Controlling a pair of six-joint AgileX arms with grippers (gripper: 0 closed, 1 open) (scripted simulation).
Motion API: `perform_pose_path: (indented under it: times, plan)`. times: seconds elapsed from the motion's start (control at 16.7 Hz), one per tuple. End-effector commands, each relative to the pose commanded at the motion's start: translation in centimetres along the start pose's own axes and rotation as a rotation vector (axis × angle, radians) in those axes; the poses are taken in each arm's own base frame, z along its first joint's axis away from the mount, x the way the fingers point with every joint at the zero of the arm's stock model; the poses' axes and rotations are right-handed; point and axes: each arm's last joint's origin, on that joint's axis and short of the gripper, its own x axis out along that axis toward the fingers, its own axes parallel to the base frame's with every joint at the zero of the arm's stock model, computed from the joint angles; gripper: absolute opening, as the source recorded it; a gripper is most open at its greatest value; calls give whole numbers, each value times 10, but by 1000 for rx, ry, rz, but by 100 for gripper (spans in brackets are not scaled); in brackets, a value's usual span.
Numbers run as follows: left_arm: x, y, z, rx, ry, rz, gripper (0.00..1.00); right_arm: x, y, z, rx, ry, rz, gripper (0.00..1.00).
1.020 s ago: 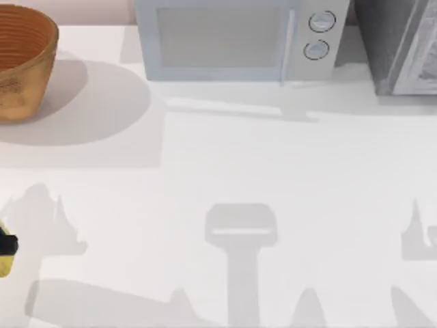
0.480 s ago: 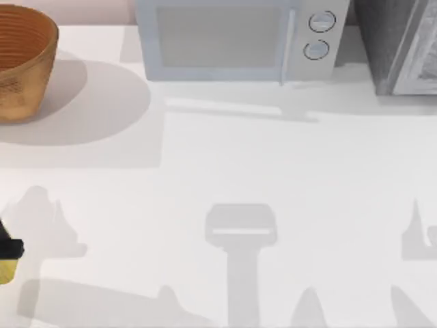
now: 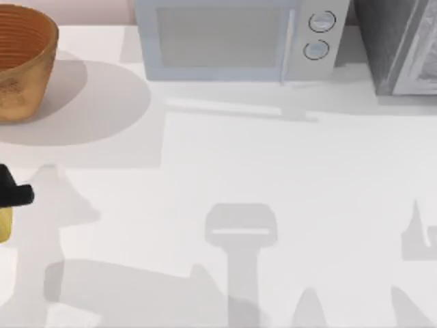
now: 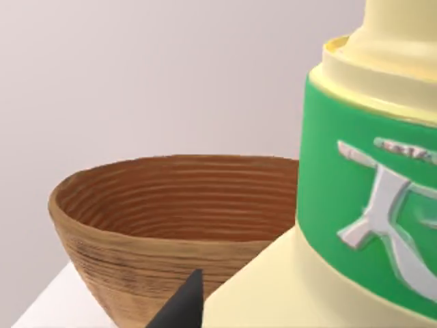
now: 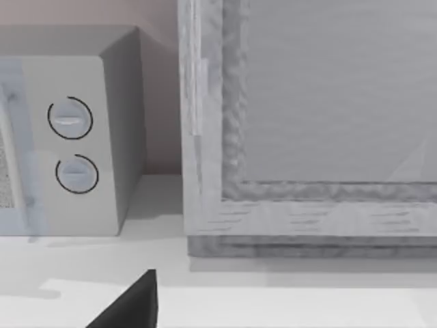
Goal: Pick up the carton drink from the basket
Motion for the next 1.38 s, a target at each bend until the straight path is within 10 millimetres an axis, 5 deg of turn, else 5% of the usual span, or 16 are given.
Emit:
perform_pose_path:
  times: [0.36,0.84,1.38]
  plan:
    - [23,-56,24,-10,-44,178,0,0,0,0,0,0,0,100]
    - [17,-138,5,-32,25,362,0,0,0,0,0,0,0,100]
    - [13,-149,-4,-26,45,392,0,0,0,0,0,0,0,100]
